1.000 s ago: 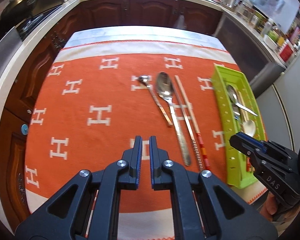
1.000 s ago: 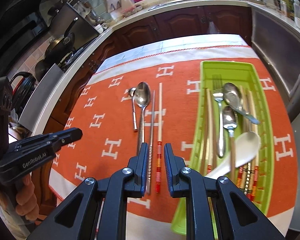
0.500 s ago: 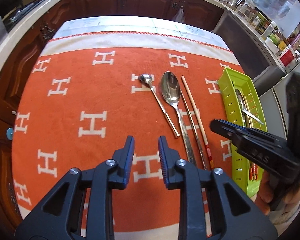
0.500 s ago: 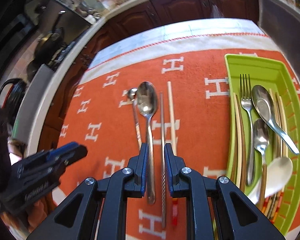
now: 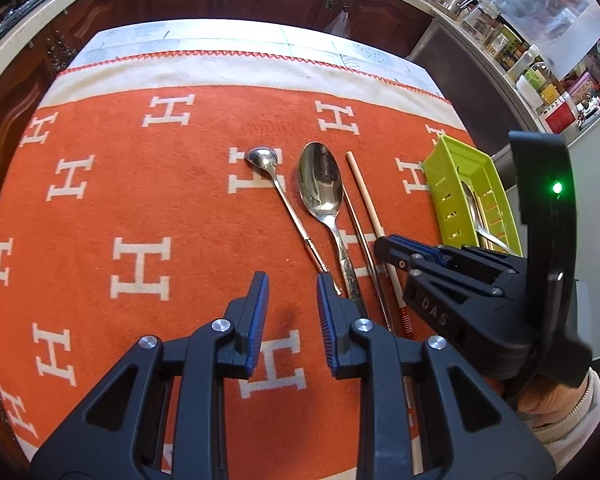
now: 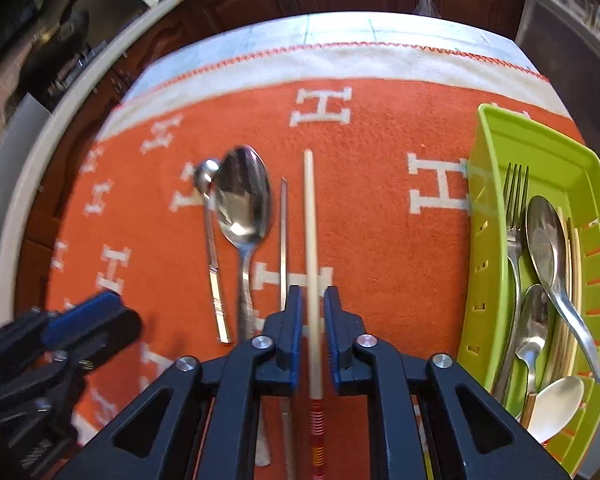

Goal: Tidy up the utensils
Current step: 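Close the right tool on a wooden chopstick while the left tool grasps a steel chopstick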

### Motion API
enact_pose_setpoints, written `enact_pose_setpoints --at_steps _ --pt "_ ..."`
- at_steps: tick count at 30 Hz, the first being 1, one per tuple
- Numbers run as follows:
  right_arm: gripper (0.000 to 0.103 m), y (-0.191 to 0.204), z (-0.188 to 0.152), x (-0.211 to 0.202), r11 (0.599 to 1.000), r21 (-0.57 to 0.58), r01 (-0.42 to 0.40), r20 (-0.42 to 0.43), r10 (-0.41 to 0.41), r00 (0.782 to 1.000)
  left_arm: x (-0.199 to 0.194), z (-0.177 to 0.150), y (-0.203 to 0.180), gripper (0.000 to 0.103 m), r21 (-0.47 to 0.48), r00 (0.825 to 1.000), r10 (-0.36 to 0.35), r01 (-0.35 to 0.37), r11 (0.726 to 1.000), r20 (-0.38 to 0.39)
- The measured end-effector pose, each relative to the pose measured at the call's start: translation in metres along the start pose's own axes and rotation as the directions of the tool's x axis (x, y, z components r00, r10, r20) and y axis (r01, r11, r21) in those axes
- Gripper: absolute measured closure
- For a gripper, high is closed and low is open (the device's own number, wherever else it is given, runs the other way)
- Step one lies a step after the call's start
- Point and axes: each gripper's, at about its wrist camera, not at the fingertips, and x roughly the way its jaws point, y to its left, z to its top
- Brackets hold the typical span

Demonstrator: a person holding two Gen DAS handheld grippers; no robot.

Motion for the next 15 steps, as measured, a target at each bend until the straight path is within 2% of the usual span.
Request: enact_pose_setpoints --at_steps 5,7,15 --pt "0.097 0.013 -0.005 0.003 0.992 -0.103 0.070 0.038 -0.066 0.997 0.004 0.001 0.000 0.082 0.000 1.000 -0.022 0.022 1.000 -0.004" --pt "0.098 0.014 -0.010 0.001 0.991 -0.109 0.077 0.050 -0.072 0.996 0.006 0.002 -0.001 0.082 0.002 0.999 -0.033 0.033 0.999 -0.005" --pt "0.098 -0.015 -0.024 -0.025 0.995 0.047 -0.089 0.074 0.085 0.994 0.019 0.003 -0.014 0.082 0.007 1.000 -0.012 0.012 1.000 -0.025"
